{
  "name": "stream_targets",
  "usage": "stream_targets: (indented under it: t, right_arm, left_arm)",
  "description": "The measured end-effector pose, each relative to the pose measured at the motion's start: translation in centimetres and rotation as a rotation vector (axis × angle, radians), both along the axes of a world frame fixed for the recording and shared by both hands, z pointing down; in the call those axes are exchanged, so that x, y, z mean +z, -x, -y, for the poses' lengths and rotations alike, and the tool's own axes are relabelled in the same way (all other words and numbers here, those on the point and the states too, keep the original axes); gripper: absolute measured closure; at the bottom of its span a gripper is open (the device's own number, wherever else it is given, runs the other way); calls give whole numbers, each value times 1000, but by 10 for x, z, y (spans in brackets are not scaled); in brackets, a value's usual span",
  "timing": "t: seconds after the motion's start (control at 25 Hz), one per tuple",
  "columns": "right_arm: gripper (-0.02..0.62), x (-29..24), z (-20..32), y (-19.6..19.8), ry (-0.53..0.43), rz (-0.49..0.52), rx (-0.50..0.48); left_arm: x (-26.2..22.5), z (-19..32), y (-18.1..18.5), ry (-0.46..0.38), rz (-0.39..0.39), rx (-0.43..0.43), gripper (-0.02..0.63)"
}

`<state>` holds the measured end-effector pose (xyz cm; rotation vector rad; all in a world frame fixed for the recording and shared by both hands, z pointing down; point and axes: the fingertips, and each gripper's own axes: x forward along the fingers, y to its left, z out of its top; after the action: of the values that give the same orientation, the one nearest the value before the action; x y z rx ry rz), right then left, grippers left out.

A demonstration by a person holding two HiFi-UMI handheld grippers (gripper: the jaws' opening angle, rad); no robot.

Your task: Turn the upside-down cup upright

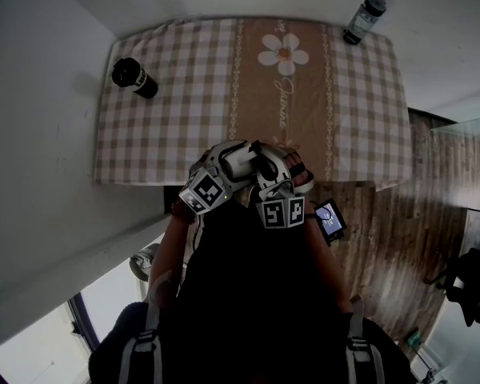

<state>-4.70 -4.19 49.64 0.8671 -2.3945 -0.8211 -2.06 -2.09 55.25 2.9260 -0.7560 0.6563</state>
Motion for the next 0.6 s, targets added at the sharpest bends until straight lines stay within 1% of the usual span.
stream_targets:
  t: [0.16,0.32,0.48,0.6]
  right_arm:
    - [547,3,1,1,7,1,-7]
    - [538,7,2,2,59,28,-19]
    - [538,5,5,1,63,44,-14]
    - [537,4,7,-2,82,74,-3]
  left_arm:
    - [-1,1,3,10,4,-22,207]
    - [1,3,7,-18,12,-47,209]
    - [-3,7,8,-32,13,-61,209]
    - [-4,11,9,-41,10,-80,209]
